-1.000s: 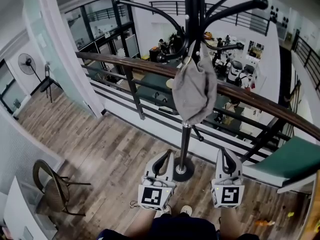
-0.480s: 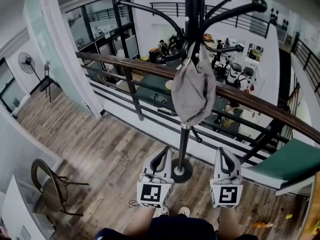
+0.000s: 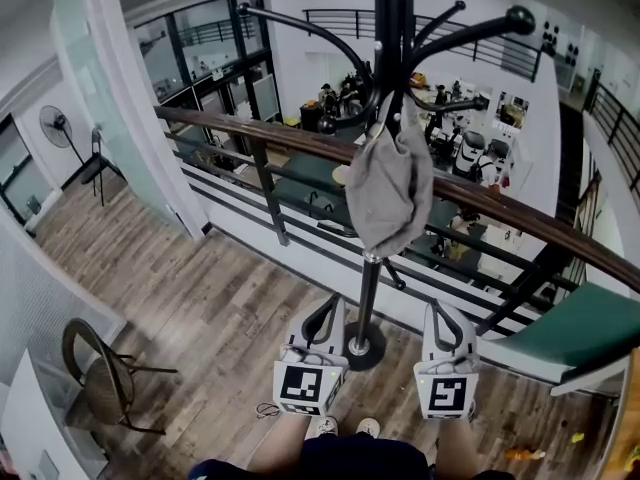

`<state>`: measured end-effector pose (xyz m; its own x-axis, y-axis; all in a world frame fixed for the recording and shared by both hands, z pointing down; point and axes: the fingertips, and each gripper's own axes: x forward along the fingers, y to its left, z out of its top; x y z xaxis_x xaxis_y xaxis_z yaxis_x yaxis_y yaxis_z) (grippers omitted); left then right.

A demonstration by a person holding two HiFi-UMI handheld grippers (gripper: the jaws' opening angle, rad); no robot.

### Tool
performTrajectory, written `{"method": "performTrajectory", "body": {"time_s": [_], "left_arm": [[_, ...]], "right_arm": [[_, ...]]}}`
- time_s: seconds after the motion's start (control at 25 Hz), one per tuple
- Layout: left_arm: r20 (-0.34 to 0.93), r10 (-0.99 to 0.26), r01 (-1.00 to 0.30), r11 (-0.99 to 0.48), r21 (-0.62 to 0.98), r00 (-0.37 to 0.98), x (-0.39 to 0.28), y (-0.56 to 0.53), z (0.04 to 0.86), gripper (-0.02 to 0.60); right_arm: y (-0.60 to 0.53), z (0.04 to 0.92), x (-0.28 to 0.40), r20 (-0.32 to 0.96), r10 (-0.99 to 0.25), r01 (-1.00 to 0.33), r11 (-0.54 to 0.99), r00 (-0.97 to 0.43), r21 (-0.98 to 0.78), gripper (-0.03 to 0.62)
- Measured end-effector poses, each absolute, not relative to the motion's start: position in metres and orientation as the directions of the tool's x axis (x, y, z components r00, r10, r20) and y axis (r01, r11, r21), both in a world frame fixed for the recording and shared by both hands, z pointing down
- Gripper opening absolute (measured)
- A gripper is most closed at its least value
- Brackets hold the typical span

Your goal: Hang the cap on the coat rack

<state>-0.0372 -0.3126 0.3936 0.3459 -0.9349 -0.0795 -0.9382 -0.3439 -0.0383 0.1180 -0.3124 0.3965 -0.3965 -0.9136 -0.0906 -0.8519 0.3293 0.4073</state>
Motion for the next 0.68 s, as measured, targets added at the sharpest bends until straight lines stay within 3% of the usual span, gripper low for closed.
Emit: {"method": "performTrajectory", "body": {"time_s": [0.68], "left_arm": [[-0.099, -0.930, -0.935, -0.353, -0.030, 0.354, -0.0399, -0.3121, 0.3951, 0.003]], "right_arm": [[-0.3127, 0.3917, 0.1182, -0.099, -0.918, -0.877, 0.330, -0.384, 0.348, 0.008]]}}
